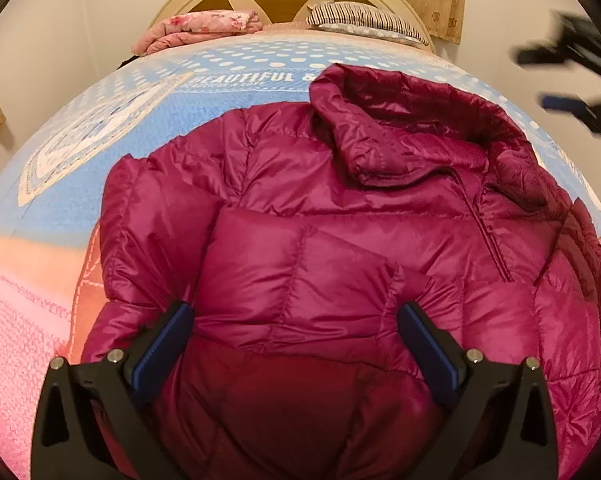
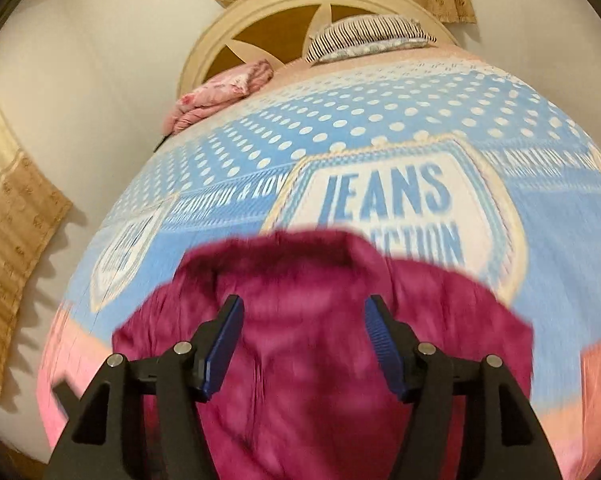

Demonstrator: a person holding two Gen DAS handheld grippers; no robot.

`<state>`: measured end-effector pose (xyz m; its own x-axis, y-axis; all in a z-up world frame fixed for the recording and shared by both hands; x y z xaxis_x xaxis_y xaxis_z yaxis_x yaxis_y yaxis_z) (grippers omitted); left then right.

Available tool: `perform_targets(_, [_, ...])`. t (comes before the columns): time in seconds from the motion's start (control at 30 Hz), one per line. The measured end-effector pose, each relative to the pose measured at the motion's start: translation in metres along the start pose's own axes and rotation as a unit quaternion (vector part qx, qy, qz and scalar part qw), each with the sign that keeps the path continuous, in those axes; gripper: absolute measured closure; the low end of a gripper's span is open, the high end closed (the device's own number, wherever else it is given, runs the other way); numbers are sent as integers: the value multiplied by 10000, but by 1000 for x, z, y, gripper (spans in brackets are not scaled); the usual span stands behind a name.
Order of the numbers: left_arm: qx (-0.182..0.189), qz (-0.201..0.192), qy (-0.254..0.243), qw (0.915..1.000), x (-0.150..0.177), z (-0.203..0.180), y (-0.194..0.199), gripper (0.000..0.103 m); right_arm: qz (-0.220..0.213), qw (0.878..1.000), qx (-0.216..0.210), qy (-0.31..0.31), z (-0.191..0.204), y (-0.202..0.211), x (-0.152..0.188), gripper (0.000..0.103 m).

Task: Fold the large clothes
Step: 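Grasp the jacket hem with both tools and lift it toward the collar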

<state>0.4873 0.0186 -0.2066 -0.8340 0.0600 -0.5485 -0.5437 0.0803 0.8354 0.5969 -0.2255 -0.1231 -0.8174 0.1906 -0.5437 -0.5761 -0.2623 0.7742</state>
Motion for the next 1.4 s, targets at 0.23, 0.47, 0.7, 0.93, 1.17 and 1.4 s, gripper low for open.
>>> perform_targets(0.23, [16,-10,6,10000,0,0,0,0,545,9982,113,217,27,-66,-56,39])
perform_targets(0.47, [20,-14,8,10000,0,0,1,0,1431,9866,534,573,30,-117,-62,39])
perform_targets(0.7, [19,-20,4,10000,0,0,1,0,1782,9745,807,1096,18,-99,-8,39])
perform_targets(0.93, [25,-349,25,9994,-6,6,32,0,1596,9782,718,1119,3,-97,15,39])
perform_targets(1.17, [-270,-1261,-30,9916,-92,7,88,0,1079,9857,407,1228,-6,-95,29,39])
perform_targets(1.4, [-783,-1102,-422,9899,-152,-39,27,0,428,9849,357,1642,-8,-85,51,38])
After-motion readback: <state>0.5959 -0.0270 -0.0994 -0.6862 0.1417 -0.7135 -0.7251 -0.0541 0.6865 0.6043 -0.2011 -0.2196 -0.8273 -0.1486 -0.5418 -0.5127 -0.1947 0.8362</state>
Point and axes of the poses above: each gripper's, at about its wrist camera, not at the fingertips, and y roughly against the way its jaws point, z to its left, x to its underside, the point moved 1 cm from there along -y, roughly the way its jaws point, and after that the axes turned 5 degrees about z, right-handed, at the moved point
